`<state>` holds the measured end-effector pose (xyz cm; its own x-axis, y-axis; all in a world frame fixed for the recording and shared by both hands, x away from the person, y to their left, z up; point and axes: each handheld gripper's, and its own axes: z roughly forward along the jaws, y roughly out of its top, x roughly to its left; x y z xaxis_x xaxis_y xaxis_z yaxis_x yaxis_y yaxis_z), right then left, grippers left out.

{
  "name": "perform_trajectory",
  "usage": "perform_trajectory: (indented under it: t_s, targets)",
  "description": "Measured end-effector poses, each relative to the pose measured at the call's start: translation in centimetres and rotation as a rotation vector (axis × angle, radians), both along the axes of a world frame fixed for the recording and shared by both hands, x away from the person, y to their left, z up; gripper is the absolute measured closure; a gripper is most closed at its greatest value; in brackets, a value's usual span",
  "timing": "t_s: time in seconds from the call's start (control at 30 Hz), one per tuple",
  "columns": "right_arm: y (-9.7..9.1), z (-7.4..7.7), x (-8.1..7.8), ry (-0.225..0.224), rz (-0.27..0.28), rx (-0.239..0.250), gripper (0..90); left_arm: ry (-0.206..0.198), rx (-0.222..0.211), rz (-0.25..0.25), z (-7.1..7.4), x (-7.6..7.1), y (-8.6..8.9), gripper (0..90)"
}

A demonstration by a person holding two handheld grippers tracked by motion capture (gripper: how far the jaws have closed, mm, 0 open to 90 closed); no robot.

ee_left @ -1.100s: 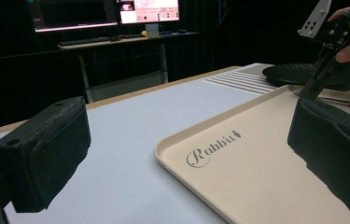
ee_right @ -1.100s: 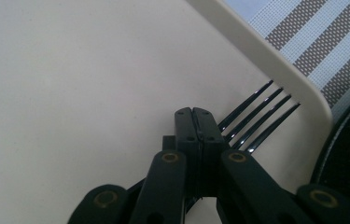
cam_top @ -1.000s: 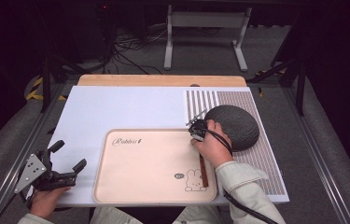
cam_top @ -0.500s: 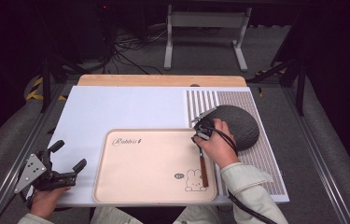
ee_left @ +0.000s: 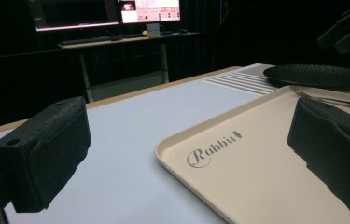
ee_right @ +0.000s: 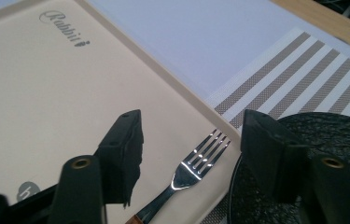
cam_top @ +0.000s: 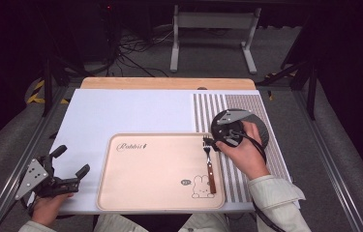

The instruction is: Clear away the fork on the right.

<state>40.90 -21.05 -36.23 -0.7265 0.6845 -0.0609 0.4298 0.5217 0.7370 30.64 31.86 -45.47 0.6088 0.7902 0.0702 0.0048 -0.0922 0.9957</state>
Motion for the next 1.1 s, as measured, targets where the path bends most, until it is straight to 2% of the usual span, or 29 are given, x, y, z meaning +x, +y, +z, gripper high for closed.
perform_trajectory:
  t_s: [0.27, 0.43, 0.47, 0.53, 0.57, 0.63, 0.83, 0.9, 1.0, 1.1]
  targets:
    - [-1.8, 1.2, -1.6, -0.074, 0.010, 0.025, 28.4, -0.001, -0.004, 0.006, 0.0, -0.1, 0.0, 0.0]
    - [-3.6, 1.5, -2.4, -0.120, 0.014, 0.092, 21.1, -0.002, -0.001, 0.007, 0.0, 0.0, 0.0, 0.0]
    - [-4.3, 1.6, -2.7, -0.152, 0.017, 0.113, 18.6, -0.001, -0.001, 0.007, 0.0, 0.0, 0.0, 0.0]
    - [-4.5, 1.6, -2.8, -0.164, 0.018, 0.117, 17.0, 0.001, -0.001, 0.006, 0.0, 0.0, 0.0, 0.0]
    - [-5.2, 1.4, -3.1, -0.179, 0.009, 0.134, 13.4, 0.001, -0.002, 0.006, 0.0, 0.0, 0.0, 0.0]
    - [-5.6, 1.3, -3.2, -0.181, 0.003, 0.141, 13.5, 0.002, -0.003, 0.007, 0.0, 0.0, 0.0, 0.0]
    - [-8.0, 0.4, -4.3, -0.260, 0.010, 0.208, 9.3, 0.002, -0.003, 0.008, 0.0, 0.0, 0.0, 0.0]
    - [-8.4, 0.2, -4.5, -0.270, 0.011, 0.225, 8.8, 0.001, -0.002, 0.009, 0.0, 0.0, 0.0, 0.0]
    - [-9.4, -0.5, -4.9, -0.280, 0.010, 0.267, 7.3, -0.001, -0.003, 0.011, 0.0, 0.0, 0.0, 0.0]
    - [-10.6, -1.8, -5.6, -0.312, 0.014, 0.306, 6.3, -0.001, 0.002, 0.010, 0.0, -0.1, 0.0, 0.0]
